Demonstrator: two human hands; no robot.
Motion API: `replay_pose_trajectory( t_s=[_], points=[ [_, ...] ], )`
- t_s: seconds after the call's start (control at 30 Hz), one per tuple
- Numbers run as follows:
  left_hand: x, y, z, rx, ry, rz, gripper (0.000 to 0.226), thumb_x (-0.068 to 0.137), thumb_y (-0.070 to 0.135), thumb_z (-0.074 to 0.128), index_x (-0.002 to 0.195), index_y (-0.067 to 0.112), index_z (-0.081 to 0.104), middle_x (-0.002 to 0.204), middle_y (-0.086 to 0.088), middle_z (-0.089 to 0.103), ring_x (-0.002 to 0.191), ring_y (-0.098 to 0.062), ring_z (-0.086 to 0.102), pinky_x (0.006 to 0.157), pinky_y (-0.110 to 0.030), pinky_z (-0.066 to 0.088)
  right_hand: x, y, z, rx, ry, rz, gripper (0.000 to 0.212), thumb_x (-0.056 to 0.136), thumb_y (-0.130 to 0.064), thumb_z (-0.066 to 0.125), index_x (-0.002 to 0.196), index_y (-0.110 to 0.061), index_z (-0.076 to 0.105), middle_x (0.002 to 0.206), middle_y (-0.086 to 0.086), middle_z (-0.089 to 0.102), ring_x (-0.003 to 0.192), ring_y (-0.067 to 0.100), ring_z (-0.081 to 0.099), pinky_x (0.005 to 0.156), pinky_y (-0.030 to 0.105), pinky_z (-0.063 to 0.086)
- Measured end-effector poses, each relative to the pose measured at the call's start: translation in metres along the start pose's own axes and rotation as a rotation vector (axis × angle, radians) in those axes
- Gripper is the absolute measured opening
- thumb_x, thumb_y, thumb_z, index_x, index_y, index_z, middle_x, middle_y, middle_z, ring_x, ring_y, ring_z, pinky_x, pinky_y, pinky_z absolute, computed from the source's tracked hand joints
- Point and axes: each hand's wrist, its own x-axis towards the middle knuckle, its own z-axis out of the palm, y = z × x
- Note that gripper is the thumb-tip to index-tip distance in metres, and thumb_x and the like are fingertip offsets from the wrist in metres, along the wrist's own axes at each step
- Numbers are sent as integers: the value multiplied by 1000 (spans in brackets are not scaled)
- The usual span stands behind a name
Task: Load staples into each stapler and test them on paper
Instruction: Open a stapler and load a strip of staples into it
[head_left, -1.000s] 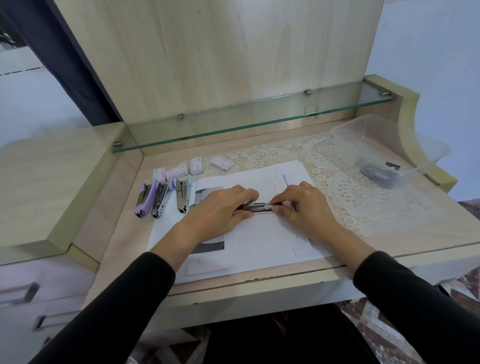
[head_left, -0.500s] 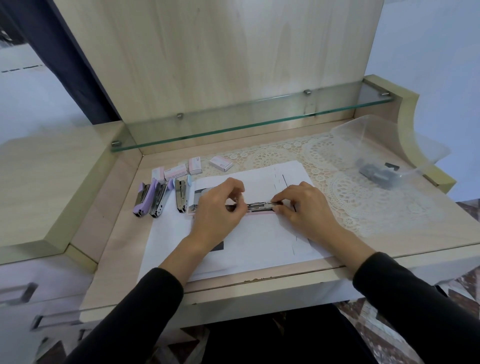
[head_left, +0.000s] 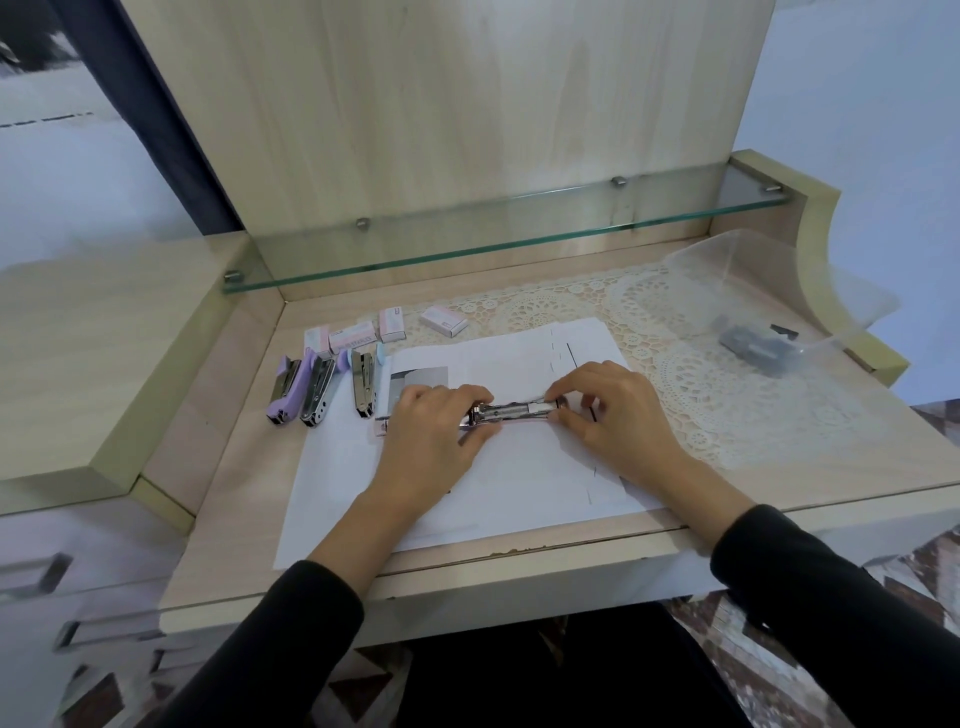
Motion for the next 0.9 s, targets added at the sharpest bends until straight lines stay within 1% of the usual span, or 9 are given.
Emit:
replay_pose_trajectory(
  t_s=[0.1, 0.17, 0.23, 0.33, 0.43, 0.5, 0.6, 0.7, 0.9],
  points=[
    [-1, -3, -1, 53, 54, 38, 34, 76, 42, 56, 87, 13, 70, 70, 5, 69, 64, -15, 61, 77, -29, 35, -1, 0, -2, 23, -9, 9, 15, 67, -5, 75, 78, -14, 71, 72, 0, 66, 59, 6, 42, 57, 17, 32],
    [-3, -4, -1, 52, 57, 54, 33, 76, 39, 56, 89, 13, 71, 73, 5, 70, 67, -15, 62, 77, -28, 35, -1, -2, -3, 31, -28, 39, 18, 69, -7, 75, 85, -14, 72, 74, -2, 65, 64, 7, 43, 60, 14, 32],
    [-4, -5, -1, 15, 52, 65, 30, 76, 34, 55, 91, 14, 71, 77, 5, 70, 71, -15, 62, 79, -28, 35, 1, -4, -4, 51, -59, 94, 19, 71, -13, 75, 90, -15, 73, 78, -3, 66, 65, 8, 45, 63, 17, 36],
    [-5, -6, -2, -51, 53, 63, 26, 76, 30, 56, 91, 15, 71, 80, 5, 70, 77, -10, 56, 79, -28, 37, 4, -5, -5, 133, -87, 136, 6, 75, -16, 72, 81, -15, 75, 79, 1, 68, 60, 11, 49, 62, 21, 38],
    [-5, -5, -1, -75, 65, 72, 25, 76, 29, 57, 90, 13, 71, 79, 3, 70, 78, -8, 53, 74, -29, 39, 7, -5, -5, 155, -104, 188, 5, 76, -12, 71, 78, -15, 75, 74, -6, 64, 56, 7, 48, 58, 15, 36],
    [-5, -5, -1, -80, 61, 74, 25, 77, 30, 58, 90, 13, 71, 79, 3, 70, 78, -8, 52, 72, -31, 40, 10, -6, -6, 129, -136, 208, 4, 75, -15, 71, 78, -15, 74, 74, -10, 61, 57, 5, 48, 59, 18, 37],
    [-6, -5, -1, -85, 60, 74, 26, 77, 31, 58, 90, 13, 72, 80, 2, 71, 79, -9, 52, 71, -33, 40, 14, -8, -7, 73, -177, 193, 7, 75, -21, 72, 78, -15, 72, 76, -9, 61, 60, 5, 47, 63, 22, 39],
    [-6, -6, 0, -79, 64, 86, 26, 77, 31, 58, 89, 12, 72, 79, 2, 71, 78, -10, 51, 70, -33, 39, 17, -11, -7, -1, -199, 153, 15, 74, -26, 73, 78, -12, 71, 75, -4, 61, 64, 9, 45, 60, 22, 34],
    [-5, -6, 0, -59, 79, 107, 26, 76, 30, 58, 87, 12, 72, 78, 1, 71, 76, -10, 51, 69, -32, 39, 18, -16, 2, -89, -146, 94, 26, 73, -33, 73, 78, -8, 68, 79, 6, 65, 75, 11, 43, 59, 21, 29]
  ],
)
